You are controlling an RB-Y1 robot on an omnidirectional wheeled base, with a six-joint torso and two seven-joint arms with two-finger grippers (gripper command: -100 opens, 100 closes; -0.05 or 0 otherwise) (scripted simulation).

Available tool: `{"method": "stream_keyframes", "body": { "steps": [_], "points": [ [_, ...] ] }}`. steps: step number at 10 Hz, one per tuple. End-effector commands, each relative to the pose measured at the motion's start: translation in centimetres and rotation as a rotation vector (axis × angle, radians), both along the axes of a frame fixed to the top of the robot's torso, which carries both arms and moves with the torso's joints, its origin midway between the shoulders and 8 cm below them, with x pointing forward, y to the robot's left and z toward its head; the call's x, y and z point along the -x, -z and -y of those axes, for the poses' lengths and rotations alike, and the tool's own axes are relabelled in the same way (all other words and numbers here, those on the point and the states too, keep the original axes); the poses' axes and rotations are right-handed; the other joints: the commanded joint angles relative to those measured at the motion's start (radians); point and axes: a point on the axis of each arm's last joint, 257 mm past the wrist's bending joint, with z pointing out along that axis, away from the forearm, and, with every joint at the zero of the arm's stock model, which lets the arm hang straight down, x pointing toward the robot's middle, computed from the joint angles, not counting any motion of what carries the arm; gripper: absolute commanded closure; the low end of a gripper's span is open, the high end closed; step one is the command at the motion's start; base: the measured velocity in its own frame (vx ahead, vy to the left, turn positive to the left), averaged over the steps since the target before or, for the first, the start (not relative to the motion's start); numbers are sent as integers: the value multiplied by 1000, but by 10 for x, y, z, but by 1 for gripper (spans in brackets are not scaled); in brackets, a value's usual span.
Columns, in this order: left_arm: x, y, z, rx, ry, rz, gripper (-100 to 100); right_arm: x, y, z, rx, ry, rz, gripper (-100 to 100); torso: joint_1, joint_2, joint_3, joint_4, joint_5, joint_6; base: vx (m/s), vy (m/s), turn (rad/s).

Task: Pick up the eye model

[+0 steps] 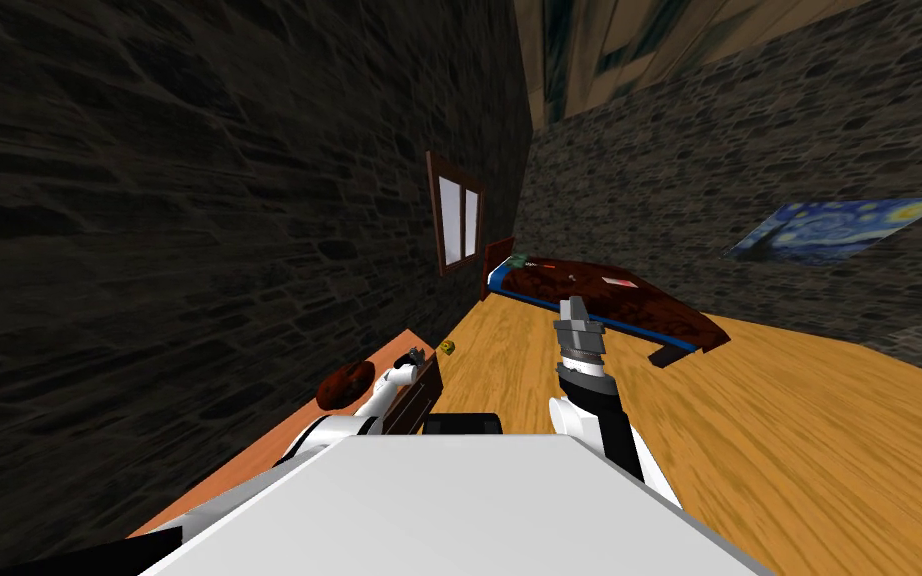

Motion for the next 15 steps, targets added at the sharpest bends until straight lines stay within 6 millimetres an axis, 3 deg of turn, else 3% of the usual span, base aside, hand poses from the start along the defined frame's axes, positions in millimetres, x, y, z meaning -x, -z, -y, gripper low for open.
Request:
{"method": "stream_keyframes", "body": {
  "steps": [1, 10, 11, 14, 15],
  "points": [
    [0, -1, -1, 23, -26, 3, -100, 0, 0, 0, 0, 0, 0, 0, 0, 0, 0, 0, 0, 0, -7, 1, 3],
    [-1, 1, -19, 37, -70, 12, -100, 0, 0, 0, 0, 0, 0, 0, 0, 0, 0, 0, 0, 0, -7, 0, -38],
    [-1, 1, -28, -13, -33, 12, -100, 0, 0, 0, 0, 0, 0, 0, 0, -1, 0, 0, 0, 0, -10, -4, -126],
    [-1, 1, -28, 38, -83, 17, -100, 0, 0, 0, 0, 0, 0, 0, 0, 0, 0, 0, 0, 0, -7, 1, -12],
    [-2, 0, -39, -13, -43, 16, -100, 0, 0, 0, 0, 0, 0, 0, 0, -1, 0, 0, 0, 0, -8, -4, -123]
  ]
}}
